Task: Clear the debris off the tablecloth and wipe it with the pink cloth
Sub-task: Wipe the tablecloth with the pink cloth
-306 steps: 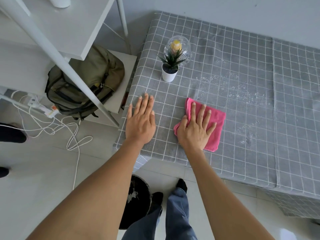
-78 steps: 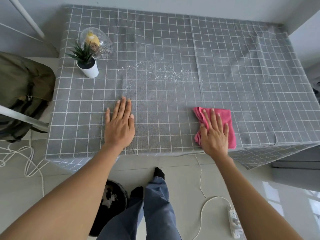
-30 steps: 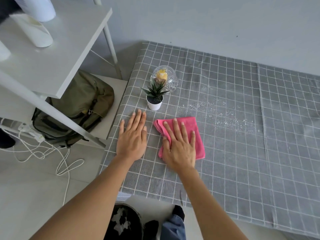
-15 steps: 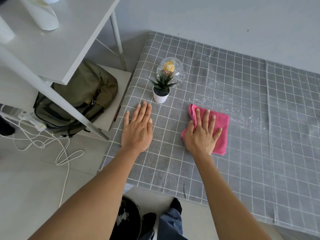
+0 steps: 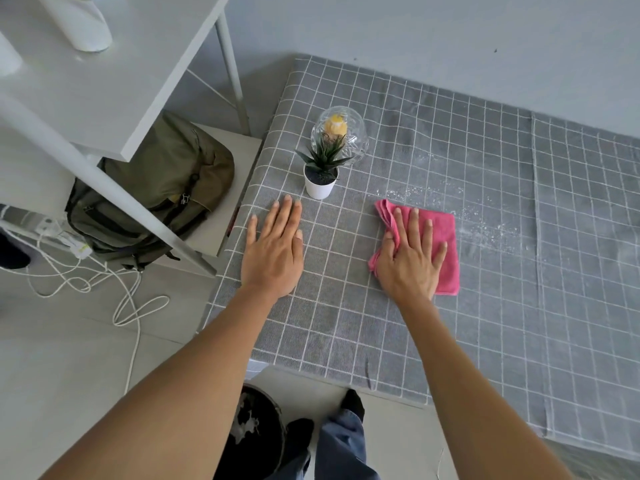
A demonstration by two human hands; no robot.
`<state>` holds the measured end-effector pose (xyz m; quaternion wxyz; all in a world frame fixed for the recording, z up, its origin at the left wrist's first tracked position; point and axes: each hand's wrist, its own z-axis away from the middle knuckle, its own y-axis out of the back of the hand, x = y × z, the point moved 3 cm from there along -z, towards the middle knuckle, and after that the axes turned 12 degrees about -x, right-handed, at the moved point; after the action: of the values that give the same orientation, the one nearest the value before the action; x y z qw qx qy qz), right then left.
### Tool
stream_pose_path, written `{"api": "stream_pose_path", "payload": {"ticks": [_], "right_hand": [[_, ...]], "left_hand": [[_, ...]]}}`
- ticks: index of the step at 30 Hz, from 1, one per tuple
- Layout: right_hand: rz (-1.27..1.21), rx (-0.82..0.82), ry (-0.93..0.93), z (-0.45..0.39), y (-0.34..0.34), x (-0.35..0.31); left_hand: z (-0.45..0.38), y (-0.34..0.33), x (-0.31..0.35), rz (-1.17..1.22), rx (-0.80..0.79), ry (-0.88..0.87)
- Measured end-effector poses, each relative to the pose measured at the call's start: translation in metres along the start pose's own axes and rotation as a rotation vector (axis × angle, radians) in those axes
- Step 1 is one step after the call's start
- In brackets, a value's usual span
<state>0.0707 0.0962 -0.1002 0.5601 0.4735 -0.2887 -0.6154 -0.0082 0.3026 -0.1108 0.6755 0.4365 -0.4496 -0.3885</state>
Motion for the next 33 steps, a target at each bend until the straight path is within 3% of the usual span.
{"api": "stream_pose_path", "payload": {"ticks": [3,7,12,23,33], "right_hand": [[0.007,-0.013,0.028,0.009,-0.007,-0.024],[0.07,-0.057,0.213,0.035,-0.03,-0.061],[0.082,-0.042,0.304,0.033,-0.021,-0.039],[-0.029,0.019,-0.158,-0.006,0.031,0.096],[-0.037,0.024,-0.153,-0.005,0.033,0.098]], "left_hand": [[-0.001,0.0,0.001,0.004,0.004,0.007],[0.0,0.001,0.001,0.014,-0.001,0.007],[-0.001,0.0,0.0,0.028,0.002,-0.013],[-0.001,-0.002,-0.003,-0.01,-0.007,-0.006],[0.005,-0.002,0.015,0.021,-0.074,0.063]]}}
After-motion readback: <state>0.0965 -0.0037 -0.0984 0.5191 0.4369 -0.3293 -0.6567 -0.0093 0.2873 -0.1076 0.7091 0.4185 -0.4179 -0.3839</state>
